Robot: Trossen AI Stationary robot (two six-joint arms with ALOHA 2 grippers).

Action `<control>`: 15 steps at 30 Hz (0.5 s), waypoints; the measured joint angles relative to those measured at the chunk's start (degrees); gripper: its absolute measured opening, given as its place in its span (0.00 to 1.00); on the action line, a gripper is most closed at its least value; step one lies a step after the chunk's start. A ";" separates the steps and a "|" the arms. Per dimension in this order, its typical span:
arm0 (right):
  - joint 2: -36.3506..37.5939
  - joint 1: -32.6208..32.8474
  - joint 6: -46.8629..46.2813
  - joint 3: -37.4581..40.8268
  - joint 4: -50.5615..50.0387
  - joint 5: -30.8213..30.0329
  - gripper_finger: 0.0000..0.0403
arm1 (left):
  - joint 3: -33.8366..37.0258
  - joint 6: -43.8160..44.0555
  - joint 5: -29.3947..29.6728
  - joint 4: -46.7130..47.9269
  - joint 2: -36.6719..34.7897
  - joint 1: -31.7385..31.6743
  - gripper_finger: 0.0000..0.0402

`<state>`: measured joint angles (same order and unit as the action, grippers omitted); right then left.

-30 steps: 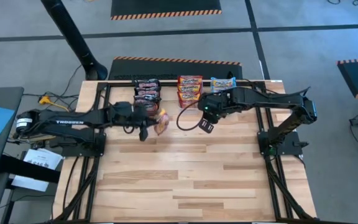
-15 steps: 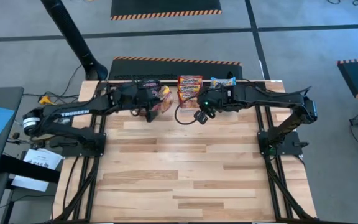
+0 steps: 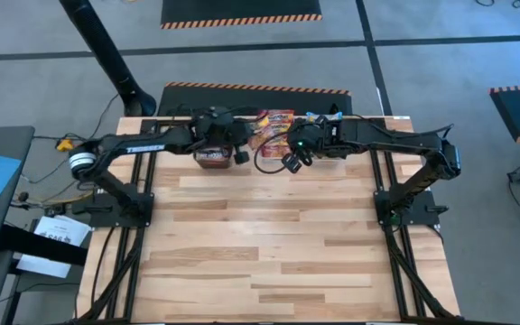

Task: Sort Maruchan noodles
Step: Put the red noodle pack into the left transparent bin

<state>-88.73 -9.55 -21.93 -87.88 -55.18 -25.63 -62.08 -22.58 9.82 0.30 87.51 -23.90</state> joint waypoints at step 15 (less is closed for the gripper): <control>0.00 0.01 -0.07 0.00 0.02 0.00 0.26 | -7.98 -10.77 1.01 -0.48 9.28 -1.05 0.00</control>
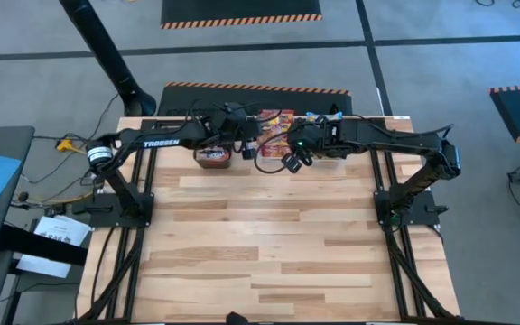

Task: Sort Maruchan noodles
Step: Put the red noodle pack into the left transparent bin

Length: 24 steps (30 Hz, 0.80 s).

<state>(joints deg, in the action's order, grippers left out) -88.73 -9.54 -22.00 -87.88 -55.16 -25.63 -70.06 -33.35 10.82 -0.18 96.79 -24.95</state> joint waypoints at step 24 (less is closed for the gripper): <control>0.04 0.00 -0.09 0.00 3.98 0.02 0.26 | 0.06 4.62 -4.10 -0.78 3.04 2.27 0.00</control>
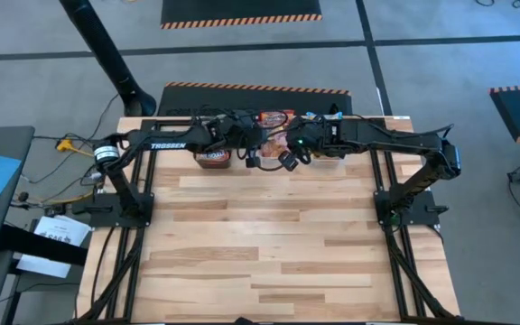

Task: Sort Maruchan noodles
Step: Put the red noodle pack into the left transparent bin

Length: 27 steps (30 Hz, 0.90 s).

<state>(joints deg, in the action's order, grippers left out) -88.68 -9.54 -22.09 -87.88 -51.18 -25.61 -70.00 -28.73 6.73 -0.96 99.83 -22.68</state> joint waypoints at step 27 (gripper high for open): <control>0.02 0.13 0.04 -0.02 0.66 0.18 0.26 | -0.01 2.93 -1.52 -2.28 2.52 -0.46 0.00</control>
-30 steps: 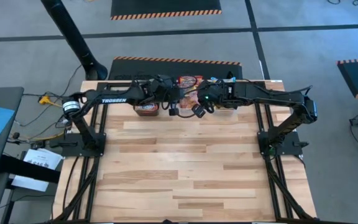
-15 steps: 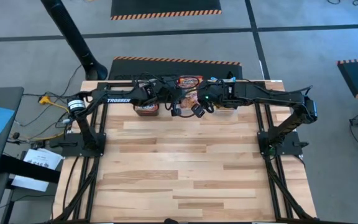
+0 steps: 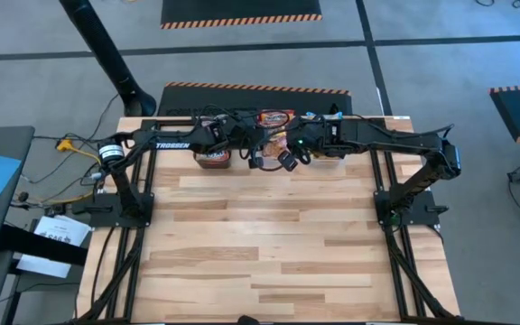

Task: Sort Maruchan noodles
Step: Put the red noodle pack into the left transparent bin

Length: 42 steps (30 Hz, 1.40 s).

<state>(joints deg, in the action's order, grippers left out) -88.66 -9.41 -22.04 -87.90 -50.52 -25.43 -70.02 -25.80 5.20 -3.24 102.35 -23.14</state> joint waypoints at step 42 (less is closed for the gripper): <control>-3.14 -7.65 0.17 -0.19 2.92 16.03 0.26 | -0.02 18.04 -3.69 31.99 -25.65 0.01 0.23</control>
<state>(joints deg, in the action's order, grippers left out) -91.81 -17.06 -21.88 -88.08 -47.60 -9.40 -70.04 -7.76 1.51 28.76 76.70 -23.13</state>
